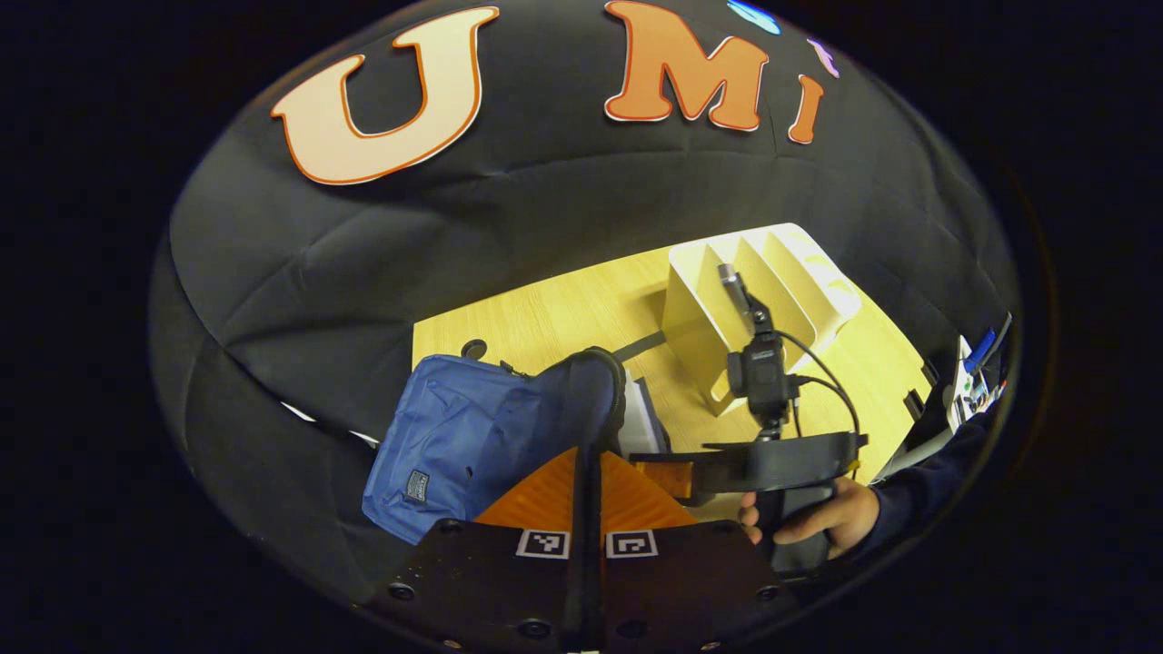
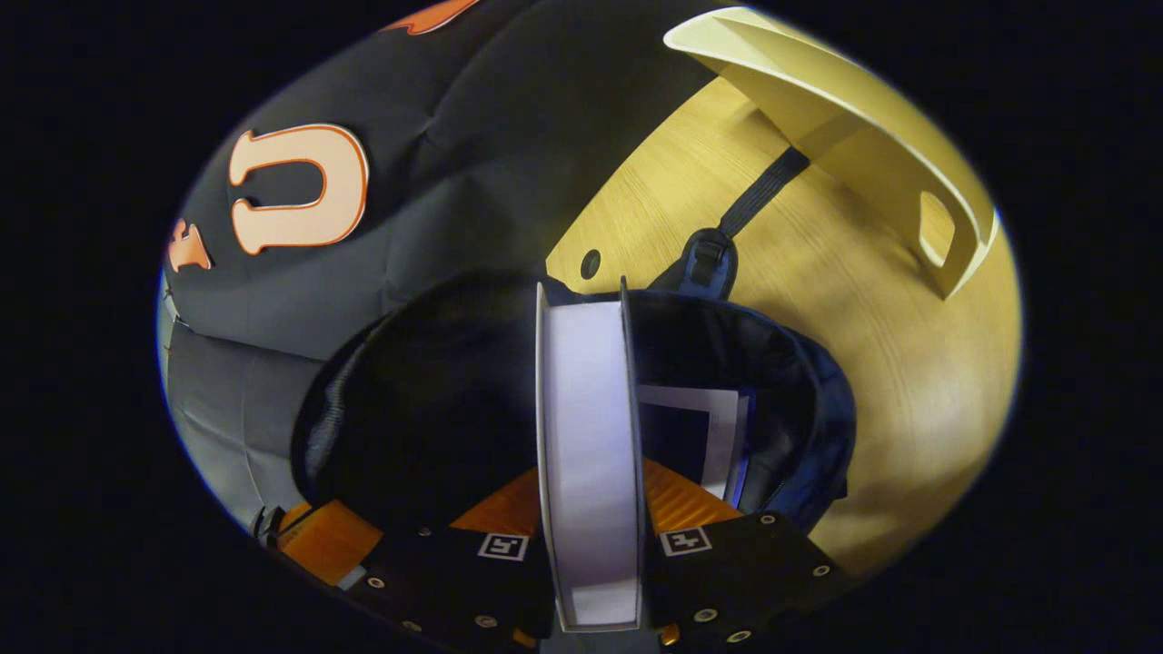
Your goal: Open the schoolbag, grab two books from the bookshelf and put them into the schoolbag.
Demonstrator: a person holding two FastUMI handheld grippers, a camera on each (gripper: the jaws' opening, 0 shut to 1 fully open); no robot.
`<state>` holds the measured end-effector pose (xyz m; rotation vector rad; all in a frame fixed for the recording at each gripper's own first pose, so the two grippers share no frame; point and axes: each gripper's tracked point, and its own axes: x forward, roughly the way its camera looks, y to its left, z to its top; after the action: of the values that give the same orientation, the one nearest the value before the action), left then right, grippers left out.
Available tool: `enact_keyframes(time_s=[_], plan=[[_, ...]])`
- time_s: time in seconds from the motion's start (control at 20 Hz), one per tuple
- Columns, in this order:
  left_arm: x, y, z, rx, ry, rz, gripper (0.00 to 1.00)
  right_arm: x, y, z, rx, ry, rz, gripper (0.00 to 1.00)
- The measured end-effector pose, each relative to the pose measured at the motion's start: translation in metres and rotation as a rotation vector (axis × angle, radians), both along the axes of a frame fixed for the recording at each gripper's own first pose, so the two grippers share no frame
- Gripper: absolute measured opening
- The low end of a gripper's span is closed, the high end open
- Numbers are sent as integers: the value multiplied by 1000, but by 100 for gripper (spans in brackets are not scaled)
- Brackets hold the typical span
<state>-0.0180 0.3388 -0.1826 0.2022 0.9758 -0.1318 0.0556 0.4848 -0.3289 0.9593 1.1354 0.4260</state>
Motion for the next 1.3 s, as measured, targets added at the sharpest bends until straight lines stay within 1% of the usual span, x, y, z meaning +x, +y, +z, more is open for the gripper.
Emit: enact_keyframes(time_s=[0.2, 0.5, 0.6, 0.65, 0.7, 0.8, 0.85, 0.9, 0.95, 1.0, 1.05, 1.1, 1.15, 1.2, 1.3], plan=[[-2, -3, 0, -11, 10, -17, 1, 2, 19, -10, 49, 11, -10, 38], [-4, -7, 0, -22, 18, -15, 0, 7, 46, -24, 109, 32, -20, 39], [-3, -5, -1, -19, 17, -7, 0, -1, 55, -26, 144, 88, 6, 39], [-2, -3, 0, -19, 12, -3, 0, -3, 55, -27, 145, 121, 6, 41], [-1, -1, 1, -14, 9, 4, 0, -7, 50, -33, 97, 144, 13, 43], [-1, 3, -1, -17, 6, 19, 0, -13, 37, -33, 1, 186, 37, 55], [-2, 4, -2, -24, 7, 27, 0, -14, 35, -30, -32, 195, 37, 64], [-2, 5, -3, -30, 8, 33, 0, -18, 33, -23, -53, 183, 63, 67], [-2, 4, -4, -35, 8, 38, 1, -23, 30, -22, -72, 182, 94, 49], [0, 4, -5, -37, 7, 45, 0, -30, 30, -20, -75, 188, 119, 83], [1, 4, -6, -36, 2, 46, 1, -39, 26, -17, -74, 201, 150, 72], [2, 4, -6, -30, -2, 47, 1, -47, 20, -12, -79, 205, 176, 74], [2, 4, -5, -31, -5, 50, 0, -51, 19, -8, -80, 197, 193, 81], [1, 4, -6, -31, -6, 52, 1, -53, 14, -4, -92, 186, 208, 83], [-1, 3, -6, -29, -9, 55, 1, -50, -3, 6, -124, 150, 210, 87]])
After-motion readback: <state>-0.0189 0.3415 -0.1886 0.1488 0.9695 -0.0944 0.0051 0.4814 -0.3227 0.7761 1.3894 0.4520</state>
